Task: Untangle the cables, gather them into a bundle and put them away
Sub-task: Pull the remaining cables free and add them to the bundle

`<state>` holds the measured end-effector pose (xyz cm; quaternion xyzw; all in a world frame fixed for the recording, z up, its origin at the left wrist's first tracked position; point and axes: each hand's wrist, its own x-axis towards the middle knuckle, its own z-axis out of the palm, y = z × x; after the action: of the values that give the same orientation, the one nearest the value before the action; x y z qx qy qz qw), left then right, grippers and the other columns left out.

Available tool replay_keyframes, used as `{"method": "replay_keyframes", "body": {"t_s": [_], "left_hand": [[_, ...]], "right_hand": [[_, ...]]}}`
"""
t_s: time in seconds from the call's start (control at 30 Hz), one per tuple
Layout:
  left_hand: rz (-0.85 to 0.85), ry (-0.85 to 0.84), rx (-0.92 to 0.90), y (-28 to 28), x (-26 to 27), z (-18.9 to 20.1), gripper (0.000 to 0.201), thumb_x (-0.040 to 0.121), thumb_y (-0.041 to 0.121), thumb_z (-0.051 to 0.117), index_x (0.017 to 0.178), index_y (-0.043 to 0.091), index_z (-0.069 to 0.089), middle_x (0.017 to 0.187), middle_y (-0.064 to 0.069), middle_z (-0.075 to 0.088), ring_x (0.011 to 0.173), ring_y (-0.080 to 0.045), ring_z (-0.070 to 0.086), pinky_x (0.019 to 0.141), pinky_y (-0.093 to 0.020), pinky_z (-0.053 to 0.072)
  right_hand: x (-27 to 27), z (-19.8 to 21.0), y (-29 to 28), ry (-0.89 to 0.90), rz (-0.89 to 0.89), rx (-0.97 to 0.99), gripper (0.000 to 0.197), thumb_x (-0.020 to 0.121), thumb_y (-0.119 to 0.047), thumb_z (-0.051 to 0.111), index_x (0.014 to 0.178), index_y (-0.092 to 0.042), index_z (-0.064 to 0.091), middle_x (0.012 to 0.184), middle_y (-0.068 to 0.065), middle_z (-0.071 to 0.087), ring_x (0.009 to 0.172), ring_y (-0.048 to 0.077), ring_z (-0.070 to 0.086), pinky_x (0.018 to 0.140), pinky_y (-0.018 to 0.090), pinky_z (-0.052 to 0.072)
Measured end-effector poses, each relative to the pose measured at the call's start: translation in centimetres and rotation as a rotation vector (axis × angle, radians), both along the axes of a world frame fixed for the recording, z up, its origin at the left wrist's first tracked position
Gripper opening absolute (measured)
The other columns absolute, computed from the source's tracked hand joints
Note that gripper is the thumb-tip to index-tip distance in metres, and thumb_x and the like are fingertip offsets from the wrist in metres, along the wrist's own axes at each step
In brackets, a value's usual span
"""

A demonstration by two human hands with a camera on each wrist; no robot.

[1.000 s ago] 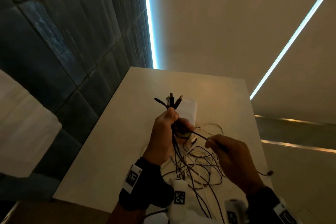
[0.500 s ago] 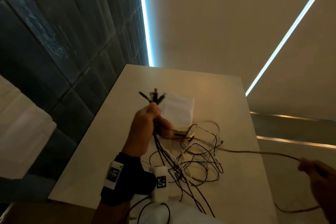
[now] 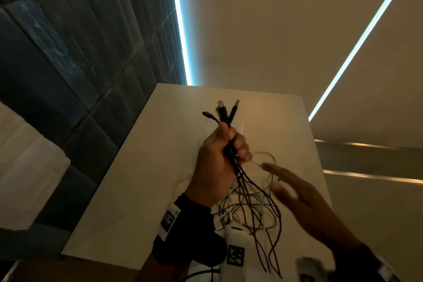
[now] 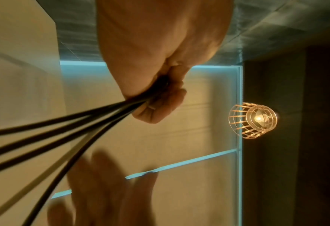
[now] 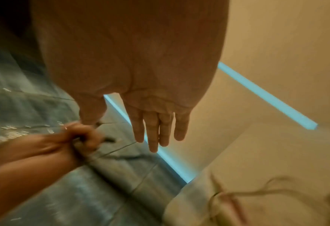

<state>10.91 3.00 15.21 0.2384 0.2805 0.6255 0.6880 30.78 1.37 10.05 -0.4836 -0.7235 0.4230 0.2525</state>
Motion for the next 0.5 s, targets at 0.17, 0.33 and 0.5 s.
{"method": "replay_keyframes", "body": {"t_s": [0.17,0.33,0.5], "left_hand": [[-0.014,0.078,0.029,0.3,0.5,0.8,0.028,0.095,0.036,0.038,0.076,0.016,0.042,0.055,0.005,0.042,0.043,-0.007,0.033,0.042,-0.020,0.029],[0.181,0.023,-0.014,0.8,-2.9,0.2,0.034,0.100,0.034,0.033,0.072,0.018,0.042,0.049,0.010,0.029,0.038,-0.004,0.021,0.037,-0.019,0.016],[0.240,0.064,-0.044,1.0,-3.5,-0.1,0.037,0.103,0.032,0.030,0.070,0.018,0.042,0.047,0.010,0.028,0.036,-0.003,0.020,0.038,-0.019,0.014]], "right_hand": [[-4.6,0.2,0.9,0.380,0.226,-0.149,0.016,0.096,-0.023,0.054,0.086,-0.018,0.066,0.069,-0.005,0.056,0.057,0.014,0.053,0.054,0.028,0.046],[0.4,-4.8,-1.3,0.342,0.004,-0.326,0.044,0.081,-0.061,0.051,0.059,-0.023,0.051,0.054,-0.001,0.035,0.045,0.011,0.028,0.043,0.027,0.021],[7.4,-12.0,-4.2,0.170,-0.364,-0.604,0.060,0.085,-0.061,0.049,0.043,-0.020,0.038,0.044,0.001,0.025,0.036,0.011,0.025,0.041,0.020,0.019]]}}
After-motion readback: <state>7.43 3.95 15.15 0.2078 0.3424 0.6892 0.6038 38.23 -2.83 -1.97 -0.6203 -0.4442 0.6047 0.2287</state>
